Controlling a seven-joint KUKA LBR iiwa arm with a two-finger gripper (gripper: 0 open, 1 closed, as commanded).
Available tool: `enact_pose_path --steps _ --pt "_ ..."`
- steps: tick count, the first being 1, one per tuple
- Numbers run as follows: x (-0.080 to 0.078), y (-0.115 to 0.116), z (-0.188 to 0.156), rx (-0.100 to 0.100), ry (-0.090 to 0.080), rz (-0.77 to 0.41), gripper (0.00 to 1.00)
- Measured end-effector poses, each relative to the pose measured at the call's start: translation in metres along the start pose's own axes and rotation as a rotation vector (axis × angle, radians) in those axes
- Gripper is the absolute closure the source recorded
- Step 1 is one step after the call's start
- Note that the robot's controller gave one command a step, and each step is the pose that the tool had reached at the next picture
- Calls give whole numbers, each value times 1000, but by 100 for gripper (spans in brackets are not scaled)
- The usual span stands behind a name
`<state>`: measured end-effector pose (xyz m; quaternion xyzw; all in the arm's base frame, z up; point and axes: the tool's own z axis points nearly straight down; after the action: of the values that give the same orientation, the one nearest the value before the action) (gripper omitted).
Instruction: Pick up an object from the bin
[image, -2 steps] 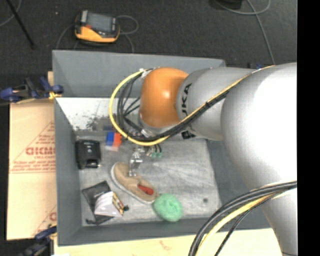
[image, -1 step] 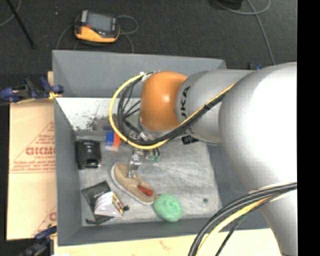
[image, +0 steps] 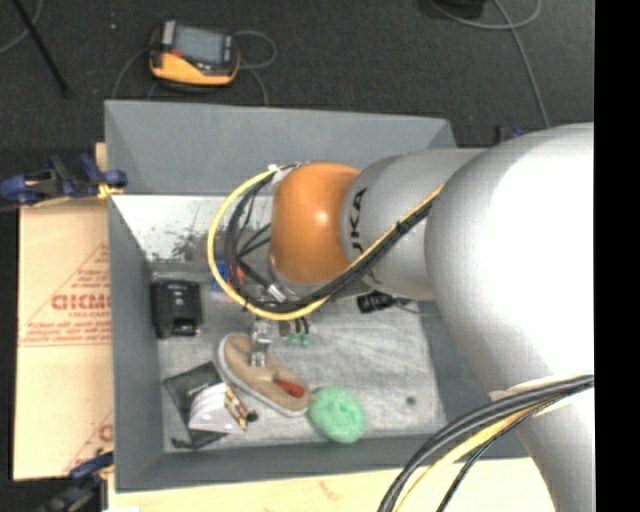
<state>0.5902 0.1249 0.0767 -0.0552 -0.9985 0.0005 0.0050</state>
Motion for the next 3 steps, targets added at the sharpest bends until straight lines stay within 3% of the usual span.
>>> enact_pose_path --steps 1,2,3 --pt "0 0 0 0 0 0 100" --pt "7 -6 -18 -2 -12 -19 100" --pt "-5 -9 -46 -3 -13 -7 0"
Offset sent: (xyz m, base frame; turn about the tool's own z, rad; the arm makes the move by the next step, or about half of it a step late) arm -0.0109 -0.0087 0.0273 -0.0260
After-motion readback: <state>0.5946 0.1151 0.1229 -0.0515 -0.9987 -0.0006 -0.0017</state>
